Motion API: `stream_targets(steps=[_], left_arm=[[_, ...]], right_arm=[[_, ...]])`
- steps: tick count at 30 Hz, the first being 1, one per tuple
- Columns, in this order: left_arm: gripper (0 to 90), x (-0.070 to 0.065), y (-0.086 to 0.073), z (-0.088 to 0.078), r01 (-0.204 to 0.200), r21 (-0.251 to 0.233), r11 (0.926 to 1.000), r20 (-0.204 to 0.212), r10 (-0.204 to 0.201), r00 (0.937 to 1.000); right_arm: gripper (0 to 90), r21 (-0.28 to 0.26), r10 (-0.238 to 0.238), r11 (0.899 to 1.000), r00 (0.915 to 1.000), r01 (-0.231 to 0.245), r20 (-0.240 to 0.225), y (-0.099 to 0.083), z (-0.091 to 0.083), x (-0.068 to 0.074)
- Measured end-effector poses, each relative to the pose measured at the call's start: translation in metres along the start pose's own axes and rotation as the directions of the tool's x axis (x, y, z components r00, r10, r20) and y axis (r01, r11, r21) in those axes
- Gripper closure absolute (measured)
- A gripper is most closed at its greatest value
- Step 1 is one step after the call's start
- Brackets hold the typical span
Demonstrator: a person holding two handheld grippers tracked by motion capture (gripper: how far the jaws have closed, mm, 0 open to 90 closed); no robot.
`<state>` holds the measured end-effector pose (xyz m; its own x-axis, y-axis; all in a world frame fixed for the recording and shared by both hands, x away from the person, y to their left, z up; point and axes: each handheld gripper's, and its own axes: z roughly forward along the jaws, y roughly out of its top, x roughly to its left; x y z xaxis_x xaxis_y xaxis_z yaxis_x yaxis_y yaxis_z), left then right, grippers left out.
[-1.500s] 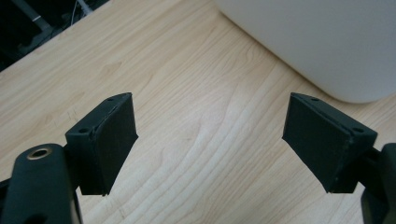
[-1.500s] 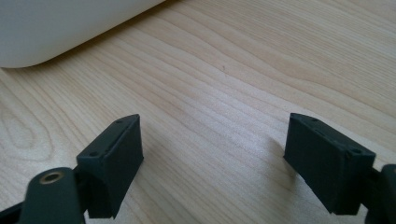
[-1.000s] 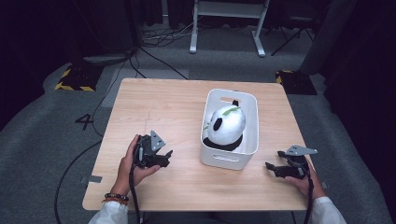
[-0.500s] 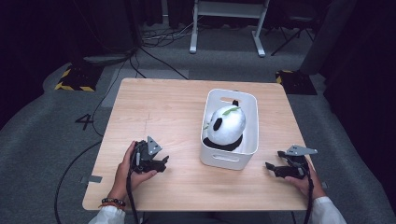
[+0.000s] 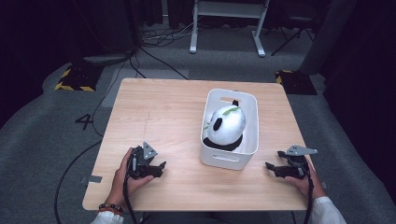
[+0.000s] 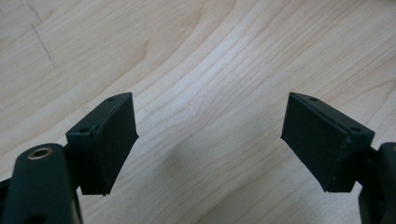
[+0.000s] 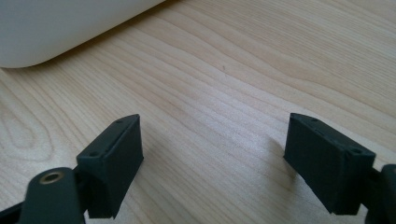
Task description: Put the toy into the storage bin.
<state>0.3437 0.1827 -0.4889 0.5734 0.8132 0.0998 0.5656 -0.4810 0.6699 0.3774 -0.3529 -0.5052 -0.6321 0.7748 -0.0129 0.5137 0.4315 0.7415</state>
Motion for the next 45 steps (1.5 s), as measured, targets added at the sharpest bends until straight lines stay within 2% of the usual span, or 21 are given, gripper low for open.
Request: stream_targets(steps=[10,13,15,16,31,45], left_arm=[[18.1,0.003,-0.015,-0.001,0.051,0.007,0.9987,0.029,-0.051,0.9983],[17.6,0.004,-0.02,-0.002,0.082,-0.005,0.9966,0.056,-0.082,0.9951],[17.0,0.006,-0.022,-0.002,0.088,-0.003,0.9961,0.053,-0.088,0.9947],[16.3,0.006,-0.025,-0.001,0.105,-0.005,0.9945,0.063,-0.104,0.9925],[15.3,0.007,-0.033,-0.005,0.137,-0.018,0.9904,0.049,-0.136,0.9895],[15.2,0.007,-0.033,-0.005,0.137,-0.018,0.9904,0.049,-0.136,0.9895]], right_arm=[[18.9,0.0,0.0,1.0,1.0,0.0,0.0,0.0,0.0,0.0],[18.9,0.0,0.001,1.0,1.0,-0.001,0.0,0.0,0.0,0.0],[18.9,0.0,0.0,1.0,1.0,0.0,0.0,0.0,0.0,0.0],[18.9,0.0,0.001,1.0,1.0,-0.001,0.0,0.0,0.0,0.0],[18.9,0.0,0.0,1.0,1.0,0.0,0.0,0.0,0.0,0.0],[18.8,-0.001,-0.001,1.0,1.0,0.001,0.001,0.0,0.0,0.0]])
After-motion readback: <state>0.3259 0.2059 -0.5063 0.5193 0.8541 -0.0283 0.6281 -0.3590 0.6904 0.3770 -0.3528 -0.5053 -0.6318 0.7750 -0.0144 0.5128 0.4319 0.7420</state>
